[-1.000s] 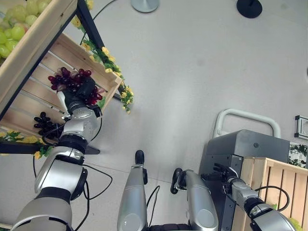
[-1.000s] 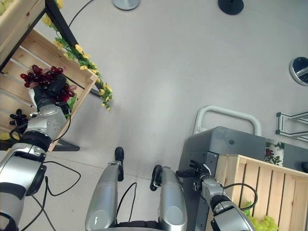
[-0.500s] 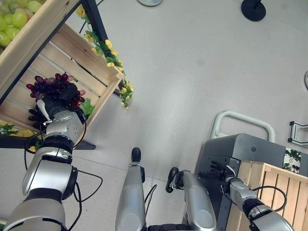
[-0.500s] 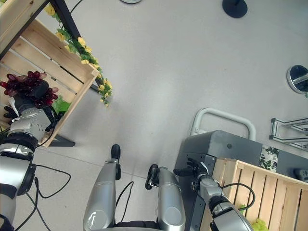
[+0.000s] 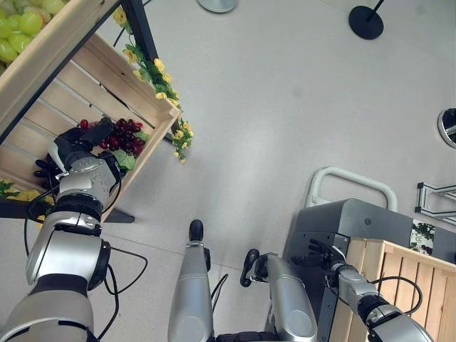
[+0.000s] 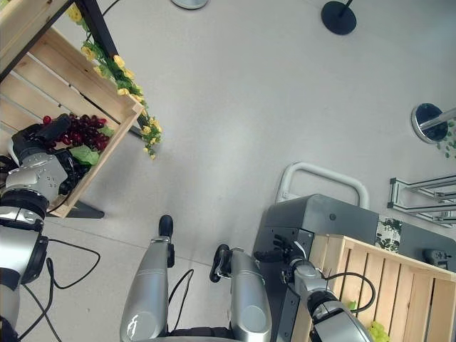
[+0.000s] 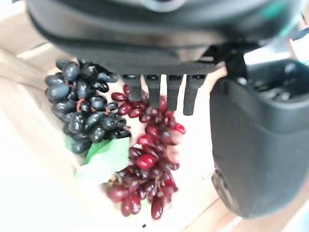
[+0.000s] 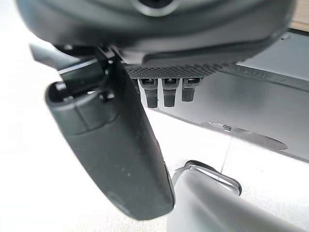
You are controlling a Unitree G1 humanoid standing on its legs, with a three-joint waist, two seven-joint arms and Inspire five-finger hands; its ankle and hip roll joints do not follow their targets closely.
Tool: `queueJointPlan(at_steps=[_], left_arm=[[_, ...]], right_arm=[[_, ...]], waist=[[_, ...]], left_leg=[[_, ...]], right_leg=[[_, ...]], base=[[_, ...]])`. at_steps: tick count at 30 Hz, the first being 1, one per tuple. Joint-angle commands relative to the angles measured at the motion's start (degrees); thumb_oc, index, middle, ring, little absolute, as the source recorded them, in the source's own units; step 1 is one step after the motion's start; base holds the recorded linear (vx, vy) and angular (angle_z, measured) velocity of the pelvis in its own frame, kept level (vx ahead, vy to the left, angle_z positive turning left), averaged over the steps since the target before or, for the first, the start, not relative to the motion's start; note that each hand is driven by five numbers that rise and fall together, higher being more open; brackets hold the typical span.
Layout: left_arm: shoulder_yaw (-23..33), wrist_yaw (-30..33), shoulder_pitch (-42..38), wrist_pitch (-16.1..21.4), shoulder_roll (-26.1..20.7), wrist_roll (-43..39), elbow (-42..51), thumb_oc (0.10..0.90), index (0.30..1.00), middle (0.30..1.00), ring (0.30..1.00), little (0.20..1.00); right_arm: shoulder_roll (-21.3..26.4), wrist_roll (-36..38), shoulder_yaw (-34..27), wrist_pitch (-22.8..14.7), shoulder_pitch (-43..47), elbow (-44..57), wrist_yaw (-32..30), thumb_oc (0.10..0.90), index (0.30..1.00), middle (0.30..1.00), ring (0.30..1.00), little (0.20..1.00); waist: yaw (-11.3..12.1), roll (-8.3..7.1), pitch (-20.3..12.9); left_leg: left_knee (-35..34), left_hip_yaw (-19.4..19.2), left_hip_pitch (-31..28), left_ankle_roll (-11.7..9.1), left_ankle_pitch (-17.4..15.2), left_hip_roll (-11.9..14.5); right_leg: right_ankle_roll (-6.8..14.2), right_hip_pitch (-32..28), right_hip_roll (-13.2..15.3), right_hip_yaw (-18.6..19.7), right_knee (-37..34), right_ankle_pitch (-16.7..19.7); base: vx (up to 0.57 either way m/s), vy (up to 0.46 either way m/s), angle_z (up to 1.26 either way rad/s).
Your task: Pick up the fruits from the basket on one side to the basket on the other side
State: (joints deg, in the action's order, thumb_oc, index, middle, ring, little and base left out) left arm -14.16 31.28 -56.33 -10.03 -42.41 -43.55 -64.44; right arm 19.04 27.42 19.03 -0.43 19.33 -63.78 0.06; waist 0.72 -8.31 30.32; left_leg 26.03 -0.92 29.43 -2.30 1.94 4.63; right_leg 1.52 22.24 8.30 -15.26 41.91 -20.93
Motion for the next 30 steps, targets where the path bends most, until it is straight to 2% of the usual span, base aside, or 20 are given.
queueJointPlan(at_steps=[1, 10, 13, 16, 17, 18, 20, 21, 22, 24, 27, 28, 30], left_arm=[[-0.2, -0.3, -8.2, 1.4, -5.7, 2.7, -1.1, 0.800, 0.900, 0.900, 0.900, 0.900], [-1.3, -3.4, -7.7, 0.7, -4.5, 4.7, -0.1, 0.800, 0.900, 0.900, 0.900, 0.900], [-1.5, -3.8, -7.1, 1.7, -4.0, 5.5, 1.1, 0.800, 0.900, 0.900, 0.900, 0.900], [-1.0, -4.2, -5.2, 6.4, -2.3, 5.6, 4.5, 0.800, 0.900, 0.900, 0.900, 0.900], [-1.0, -4.2, -5.1, 6.4, -2.3, 5.6, 4.6, 0.800, 0.900, 0.900, 0.900, 0.900], [-0.9, -4.6, -4.4, 8.0, -1.7, 5.2, 5.9, 0.800, 0.900, 0.900, 0.900, 0.900], [-0.4, -5.0, -1.7, 11.7, 0.1, 6.6, 9.6, 0.800, 0.900, 0.900, 0.900, 0.900], [-0.3, -5.6, 0.3, 15.0, 1.5, 7.1, 12.3, 0.800, 0.900, 0.900, 0.900, 0.900], [0.0, -5.7, 1.4, 15.9, 2.1, 7.7, 13.6, 0.800, 0.900, 0.900, 0.900, 0.900], [0.9, -3.9, 6.3, 21.3, 4.8, 11.2, 17.4, 0.800, 0.900, 0.900, 0.900, 0.900], [2.0, -0.5, 13.3, 24.6, 8.6, 15.3, 20.8, 0.800, 0.900, 0.900, 0.900, 0.900], [2.1, -0.4, 14.0, 24.9, 9.1, 15.6, 21.0, 0.800, 0.900, 0.900, 0.900, 0.900], [2.1, 0.7, 18.6, 25.7, 12.9, 18.0, 23.0, 0.800, 0.900, 0.900, 0.900, 0.900]], right_arm=[[1.7, 0.1, -0.2, -2.2, -1.9, 1.1, 0.9, 0.800, 0.900, 0.900, 0.900, 0.900], [1.4, -0.3, -0.1, -2.0, -1.9, 1.1, 0.8, 0.800, 0.900, 0.900, 0.900, 0.900], [1.2, -0.2, -0.1, -1.7, -2.0, 1.2, 0.6, 0.800, 0.900, 0.900, 0.900, 0.900], [0.7, 0.0, -0.3, -1.7, -2.4, 1.0, 0.2, 0.800, 0.900, 0.900, 0.900, 0.900], [0.7, 0.0, -0.3, -1.7, -2.4, 1.0, 0.2, 0.800, 0.900, 0.900, 0.900, 0.900], [0.6, -0.1, -0.5, -1.8, -2.6, 0.9, 0.2, 0.800, 0.900, 0.900, 0.900, 0.900], [0.3, 0.0, -0.9, -1.7, -3.1, 0.8, 0.2, 0.800, 0.900, 0.900, 0.900, 0.900], [0.0, 0.2, -1.2, -1.7, -3.3, 0.6, 0.1, 0.800, 0.900, 0.900, 0.900, 0.900], [-0.2, 0.3, -1.4, -1.7, -3.5, 0.5, 0.1, 0.800, 0.900, 0.900, 0.900, 0.900], [-0.6, 0.5, -2.0, -2.1, -4.3, 0.0, 0.3, 0.800, 0.900, 0.900, 0.900, 0.900], [-1.2, 0.3, -2.6, -2.2, -5.9, 0.3, 0.5, 0.800, 0.900, 0.900, 0.900, 0.900], [-1.2, 0.3, -2.6, -2.3, -6.0, 0.3, 0.5, 0.800, 0.900, 0.900, 0.900, 0.900], [-1.8, 0.4, -3.0, -1.6, -7.0, 0.6, 0.1, 0.800, 0.900, 0.900, 0.900, 0.900]], waist=[[-0.5, 1.24, -0.8], [-0.6, 1.46, -1.1], [-0.6, 1.66, -1.3], [-0.4, 1.87, -2.0], [-0.4, 1.89, -2.0], [-0.3, 1.97, -2.2], [0.0, 2.17, -2.8], [0.2, 2.31, -3.2], [0.3, 2.37, -3.5], [0.8, 2.78, -4.6], [1.1, 3.07, -7.0], [1.1, 3.12, -7.5], [1.1, 3.52, -9.9]], left_leg=[[4.0, -4.0, -7.5, 3.3, -9.8, 0.6], [3.0, -4.3, -8.5, 3.3, -9.5, 0.4], [2.3, -4.4, -9.2, 3.3, -9.4, 0.2], [1.3, -4.4, -10.7, 3.2, -9.4, 0.0], [1.2, -4.4, -10.8, 3.1, -9.4, 0.0], [0.8, -4.4, -11.3, 3.2, -9.3, -0.1], [-0.1, -4.4, -12.3, 3.1, -9.2, -0.3], [-1.0, -4.5, -13.3, 3.0, -9.1, -0.3], [-1.4, -4.5, -13.8, 3.0, -9.0, -0.3], [-3.2, -4.4, -16.0, 2.7, -8.8, -0.4], [-6.2, -4.3, -19.5, 2.4, -8.2, -0.6], [-6.8, -4.2, -19.7, 2.3, -7.9, -0.6], [-10.1, -4.1, -22.8, 2.0, -7.1, -0.6]], right_leg=[[-0.2, -1.1, -1.2, 3.3, -6.1, 9.5], [0.0, -1.8, -1.2, 3.4, -7.3, 9.8], [0.2, -2.4, -1.1, 3.4, -7.9, 10.1], [0.6, -3.8, -0.8, 3.5, -9.4, 10.6], [0.6, -3.9, -0.8, 3.5, -9.5, 10.6], [0.7, -4.4, -0.7, 3.5, -10.0, 10.9], [1.0, -5.4, -0.4, 3.5, -11.2, 11.3], [1.2, -6.2, -0.2, 3.3, -12.4, 11.8], [1.3, -6.7, -0.2, 3.3, -13.0, 11.9], [1.6, -9.0, -0.1, 3.4, -15.9, 12.9], [2.2, -12.7, -0.1, 3.9, -20.7, 14.5], [2.2, -13.0, -0.1, 3.9, -21.3, 14.8], [2.7, -15.9, 0.0, 4.3, -25.0, 15.8]], base=[[0.00, 0.000, 0.00], [0.00, 0.000, 0.00], [0.00, 0.000, 0.00], [0.01, -0.010, 0.00], [0.00, 0.000, 0.00], [0.00, 0.000, 0.00], [0.03, -0.037, 0.02], [0.03, -0.034, 0.03], [0.06, -0.037, 0.05], [0.07, -0.018, 0.01], [0.12, -0.012, -0.08], [0.13, 0.003, -0.17], [0.16, 0.014, -0.12]])
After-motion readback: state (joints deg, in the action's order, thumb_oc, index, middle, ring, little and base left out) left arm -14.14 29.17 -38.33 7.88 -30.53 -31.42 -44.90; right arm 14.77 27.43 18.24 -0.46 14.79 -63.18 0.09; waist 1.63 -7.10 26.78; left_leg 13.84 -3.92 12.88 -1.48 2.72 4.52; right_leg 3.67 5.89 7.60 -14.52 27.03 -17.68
